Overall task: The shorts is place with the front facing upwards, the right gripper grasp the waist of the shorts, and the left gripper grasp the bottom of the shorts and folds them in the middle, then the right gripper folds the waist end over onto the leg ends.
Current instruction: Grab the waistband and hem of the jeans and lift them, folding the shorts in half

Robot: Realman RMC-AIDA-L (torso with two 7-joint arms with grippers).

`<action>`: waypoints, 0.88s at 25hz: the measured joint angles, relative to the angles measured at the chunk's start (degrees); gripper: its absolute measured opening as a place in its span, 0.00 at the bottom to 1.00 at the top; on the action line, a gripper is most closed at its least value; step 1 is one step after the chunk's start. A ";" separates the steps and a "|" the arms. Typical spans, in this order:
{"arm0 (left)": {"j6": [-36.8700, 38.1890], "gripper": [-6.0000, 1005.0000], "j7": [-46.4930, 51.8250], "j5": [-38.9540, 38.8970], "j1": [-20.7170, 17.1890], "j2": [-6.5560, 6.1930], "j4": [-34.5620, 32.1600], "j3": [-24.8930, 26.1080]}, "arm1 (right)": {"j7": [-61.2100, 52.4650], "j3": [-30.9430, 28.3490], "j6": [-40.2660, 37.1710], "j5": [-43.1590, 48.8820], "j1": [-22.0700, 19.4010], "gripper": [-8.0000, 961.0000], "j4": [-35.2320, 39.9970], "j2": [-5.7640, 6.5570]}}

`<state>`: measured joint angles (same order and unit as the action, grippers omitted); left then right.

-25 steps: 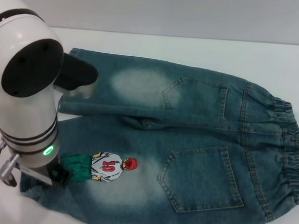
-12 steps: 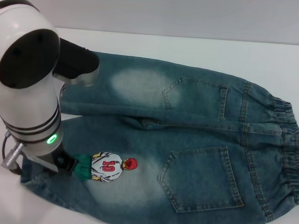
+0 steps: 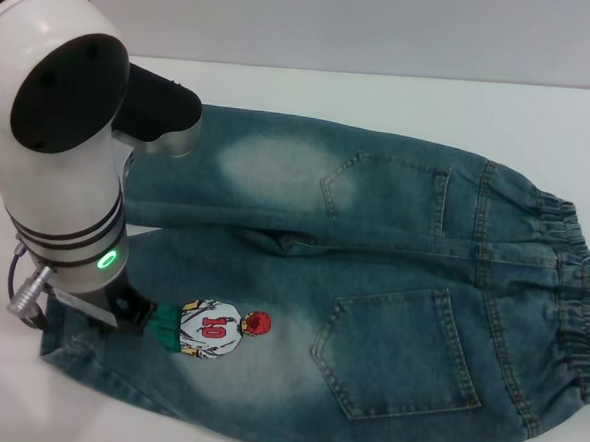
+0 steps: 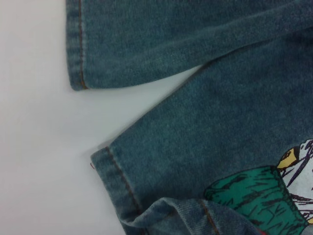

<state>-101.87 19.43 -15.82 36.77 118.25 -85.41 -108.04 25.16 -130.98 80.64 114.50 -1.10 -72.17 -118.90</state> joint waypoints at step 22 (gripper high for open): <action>1.53 0.05 0.51 -0.41 -0.14 0.09 -0.19 0.18 | 0.02 -0.65 2.33 -0.20 -0.43 0.78 4.37 -0.36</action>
<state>-100.34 19.94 -16.23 36.63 118.34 -85.60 -107.86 25.18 -131.63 82.97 114.30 -1.53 -67.79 -119.26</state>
